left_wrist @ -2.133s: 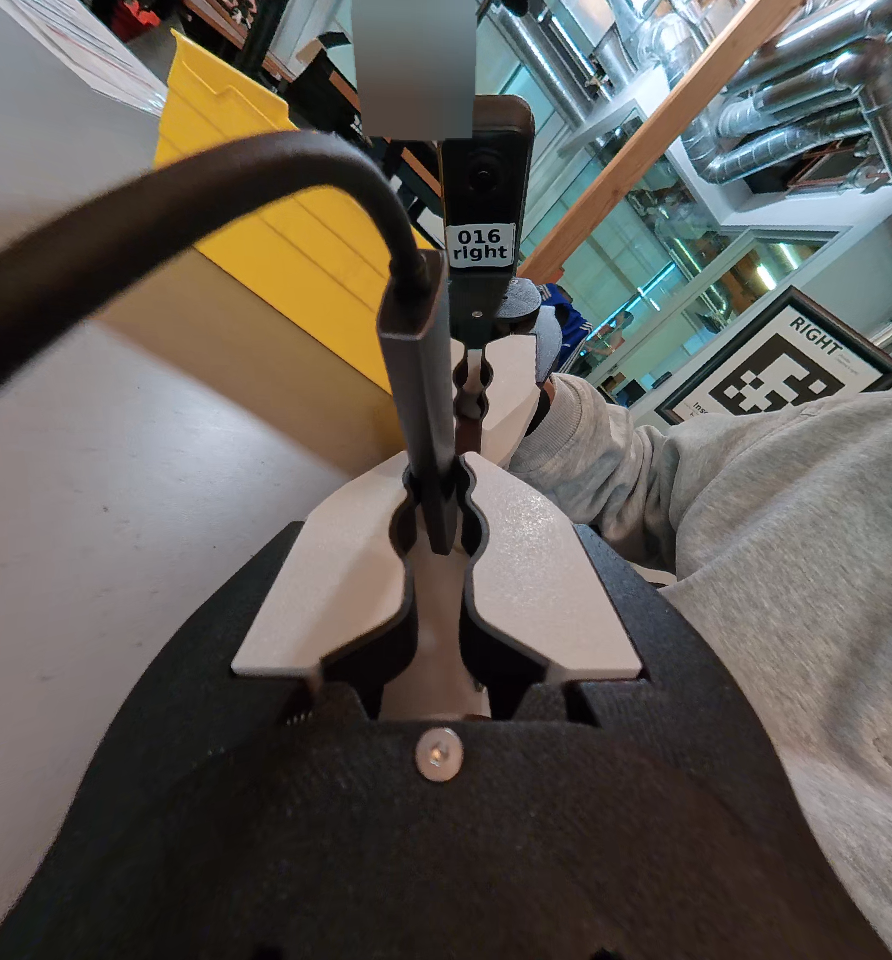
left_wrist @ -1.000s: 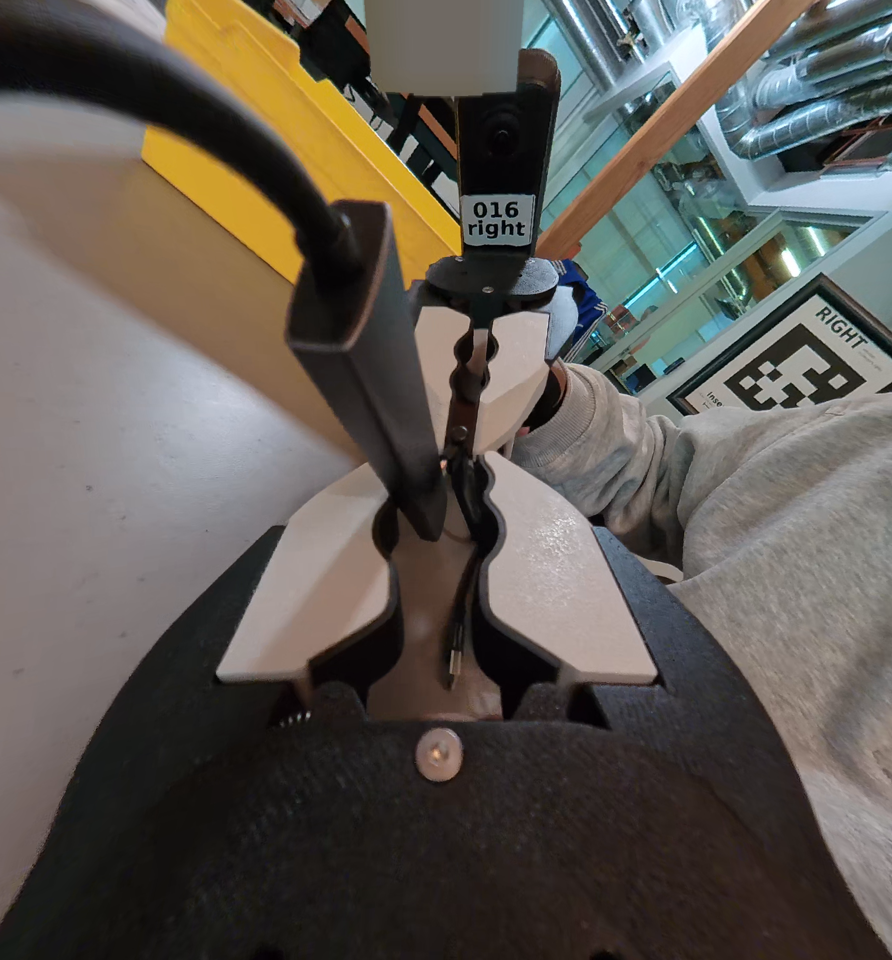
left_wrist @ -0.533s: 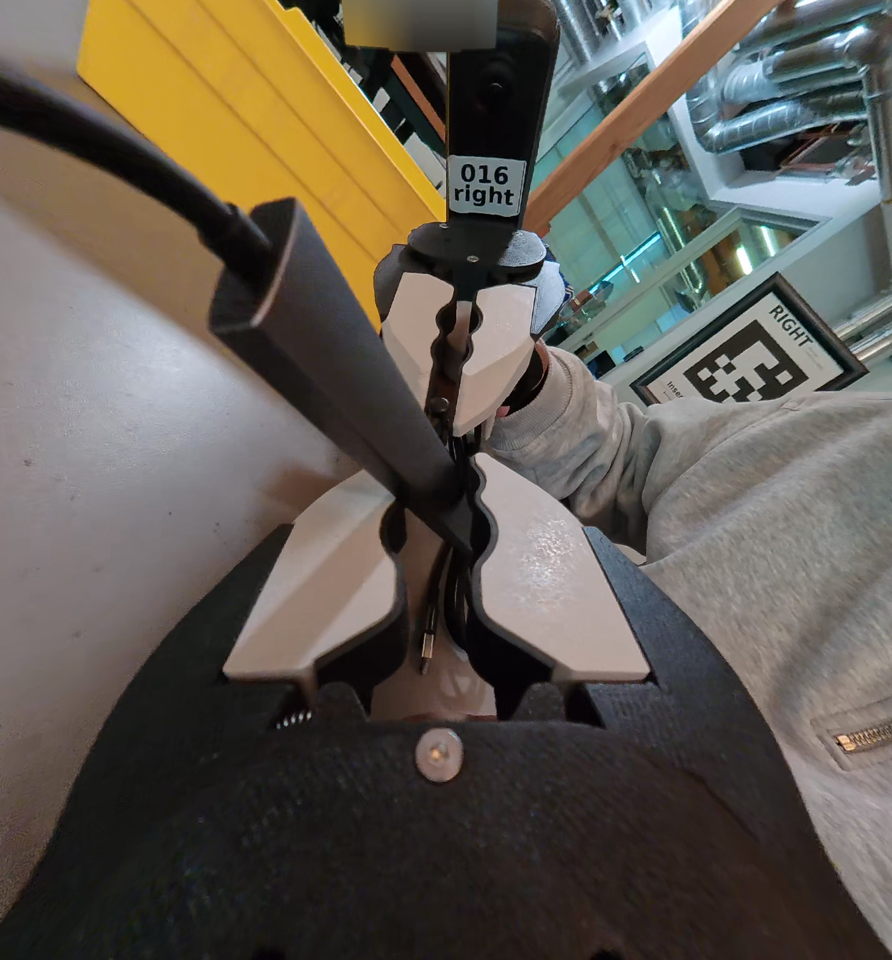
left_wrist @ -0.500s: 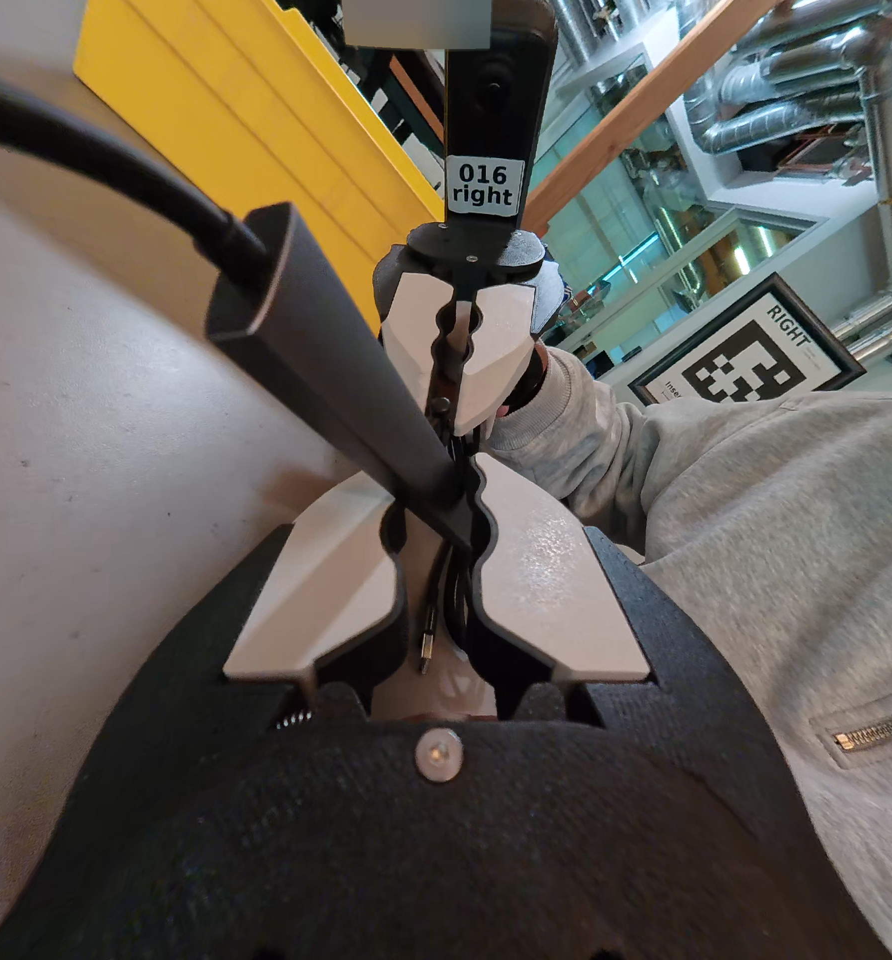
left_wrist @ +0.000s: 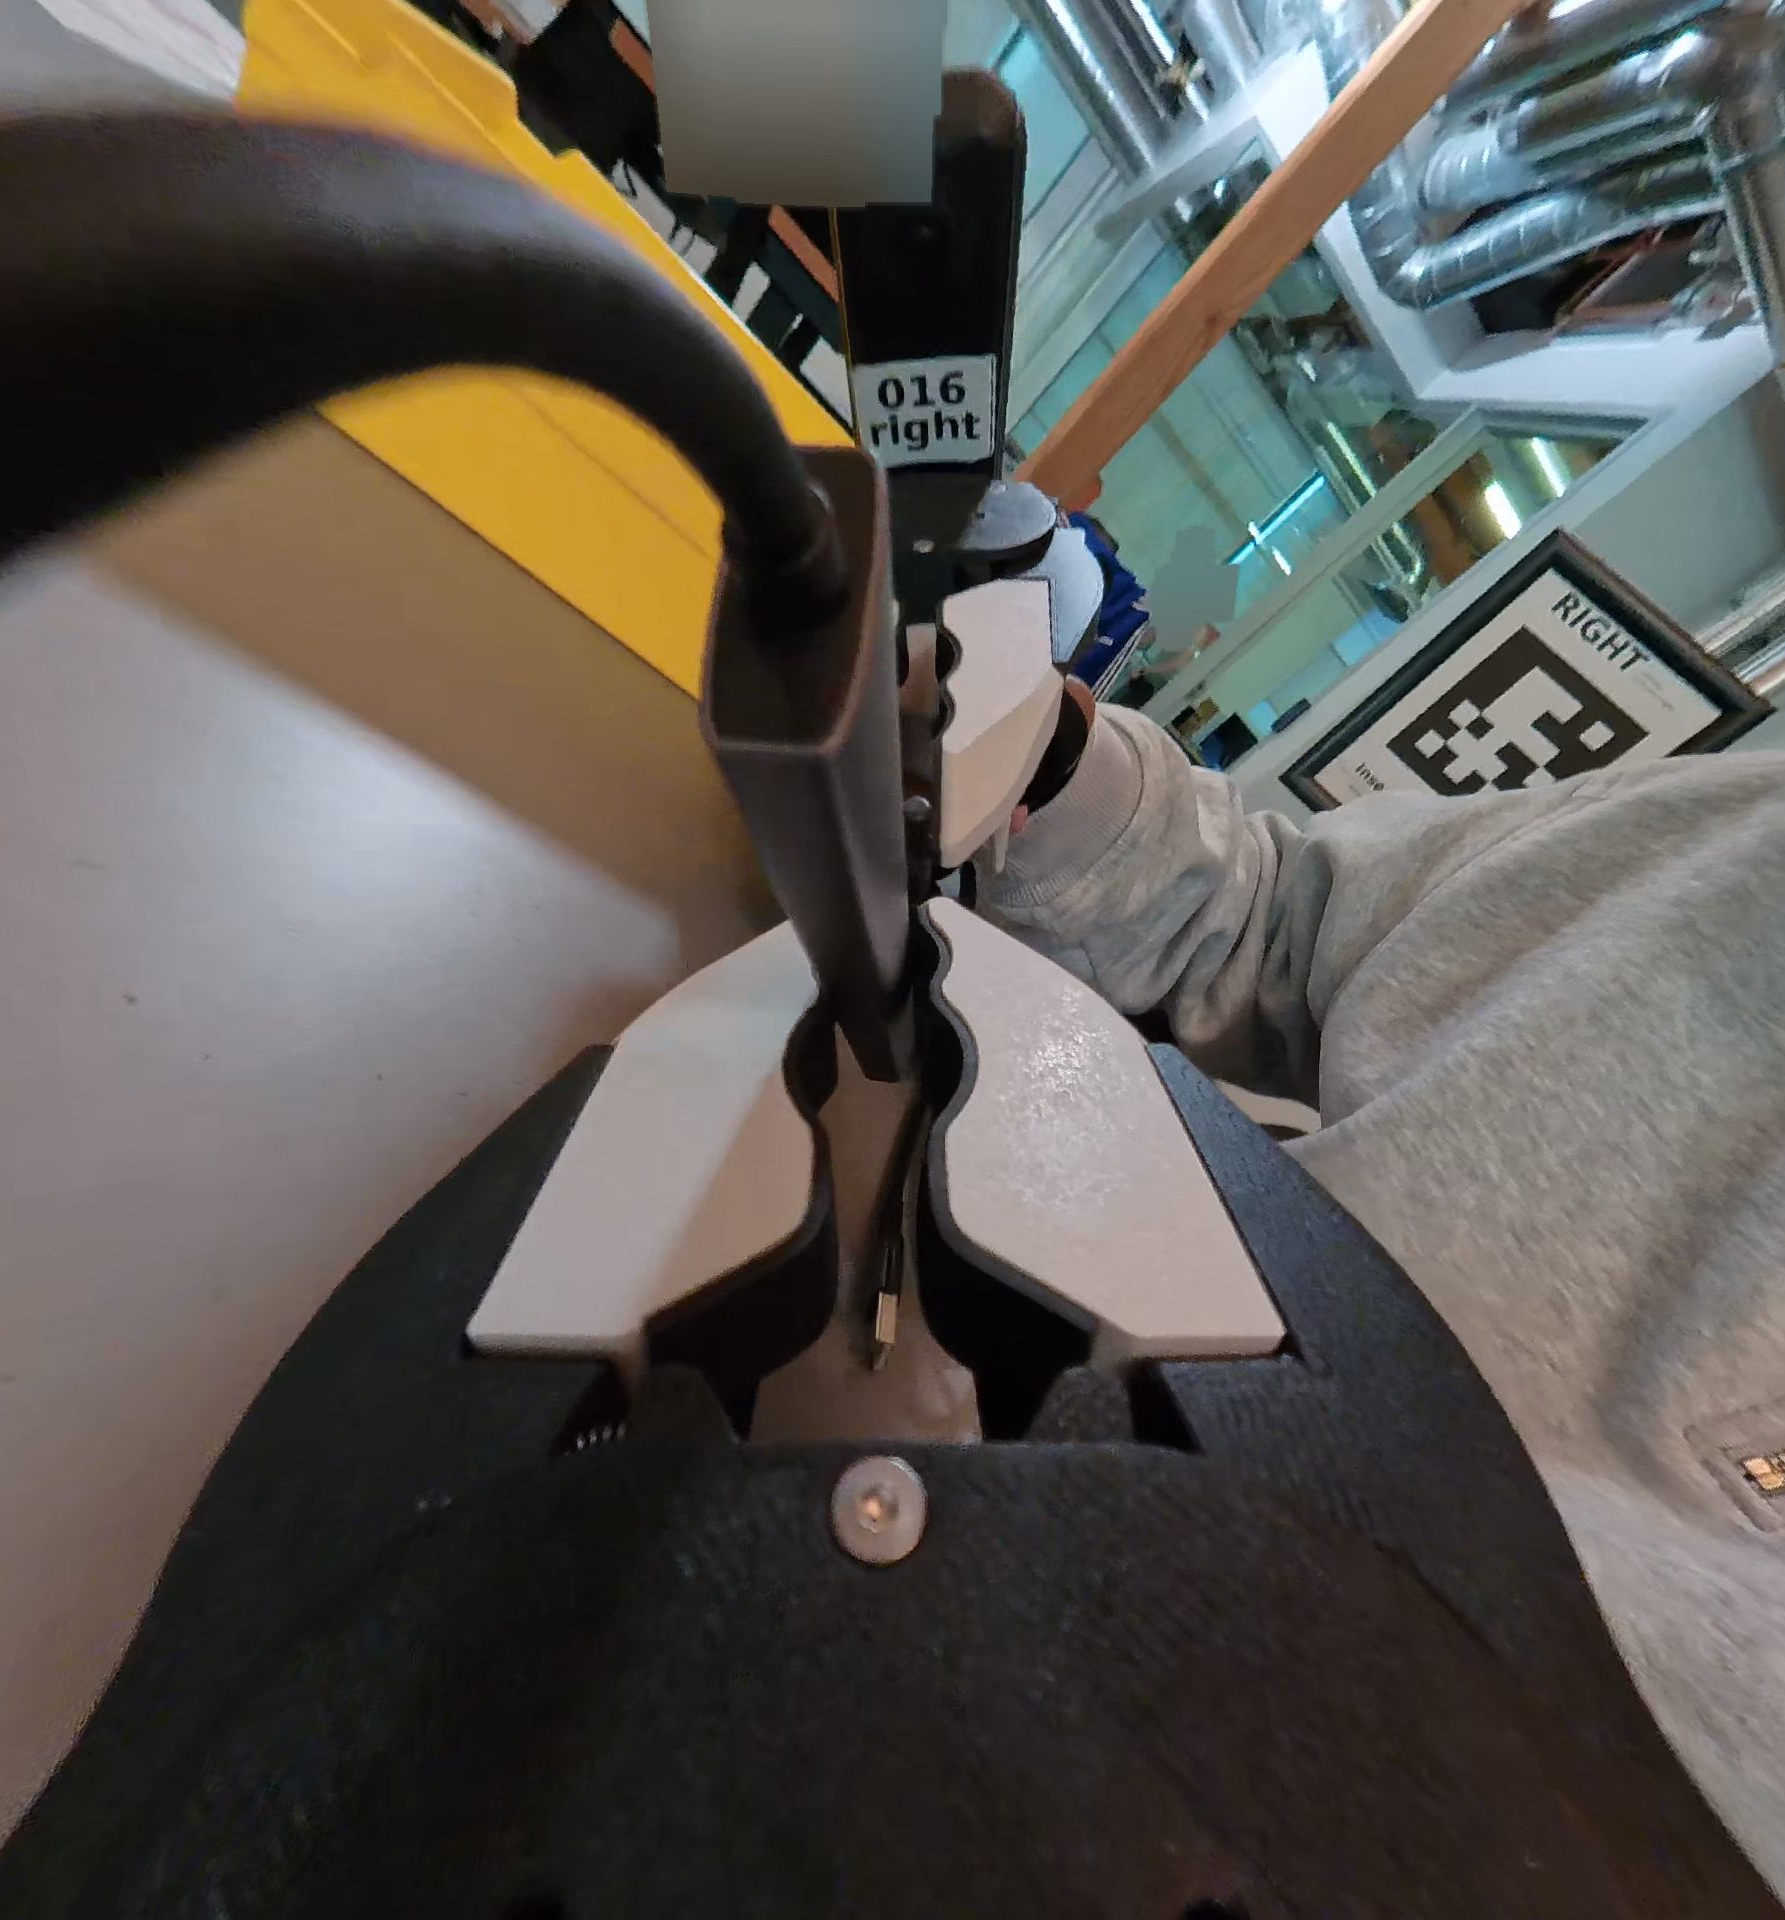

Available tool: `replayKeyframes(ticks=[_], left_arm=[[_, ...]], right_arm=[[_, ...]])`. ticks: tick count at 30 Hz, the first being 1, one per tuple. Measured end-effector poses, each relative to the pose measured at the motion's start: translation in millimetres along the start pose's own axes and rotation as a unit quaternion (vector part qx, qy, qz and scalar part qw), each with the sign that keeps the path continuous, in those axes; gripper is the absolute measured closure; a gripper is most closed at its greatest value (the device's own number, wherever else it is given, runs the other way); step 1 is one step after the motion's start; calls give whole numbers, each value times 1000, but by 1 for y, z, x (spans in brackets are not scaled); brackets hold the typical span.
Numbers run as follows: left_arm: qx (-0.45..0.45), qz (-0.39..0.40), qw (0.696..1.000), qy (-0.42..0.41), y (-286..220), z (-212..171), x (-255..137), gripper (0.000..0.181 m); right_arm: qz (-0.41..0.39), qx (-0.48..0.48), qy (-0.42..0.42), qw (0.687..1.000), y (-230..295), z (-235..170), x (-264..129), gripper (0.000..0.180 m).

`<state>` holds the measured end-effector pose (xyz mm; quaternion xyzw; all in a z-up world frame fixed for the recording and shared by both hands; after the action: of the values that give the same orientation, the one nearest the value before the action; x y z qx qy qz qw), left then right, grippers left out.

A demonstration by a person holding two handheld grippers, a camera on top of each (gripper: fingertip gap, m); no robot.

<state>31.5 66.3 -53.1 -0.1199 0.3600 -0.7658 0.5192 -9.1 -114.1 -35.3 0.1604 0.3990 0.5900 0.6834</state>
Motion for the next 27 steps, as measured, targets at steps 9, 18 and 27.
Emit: replayKeyframes(ticks=[9, 18, 27], left_arm=[[2, 4, 1000, 0, 1, 1, -1, 171], [14, 0, 1000, 13, -2, 0, 2, 170], [28, -9, 999, 31, -6, 0, 6, 170]], right_arm=[[12, 3, 11, 1000, 1, -2, 4, 172], [30, 13, 27, 999, 0, -4, 8, 172], [49, 17, 50, 997, 2, -6, 11, 172]])
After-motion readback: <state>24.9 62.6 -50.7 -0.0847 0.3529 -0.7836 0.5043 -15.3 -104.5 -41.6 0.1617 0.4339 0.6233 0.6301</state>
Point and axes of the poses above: each gripper's, where its closed fingertips meet, x out along the fingers, z out of its top, y = z × x across the jaws, the point moved 9 cm from there along -x, back along the fingers, and after that the axes turned 13 degrees about y, right-handed, at the moved point
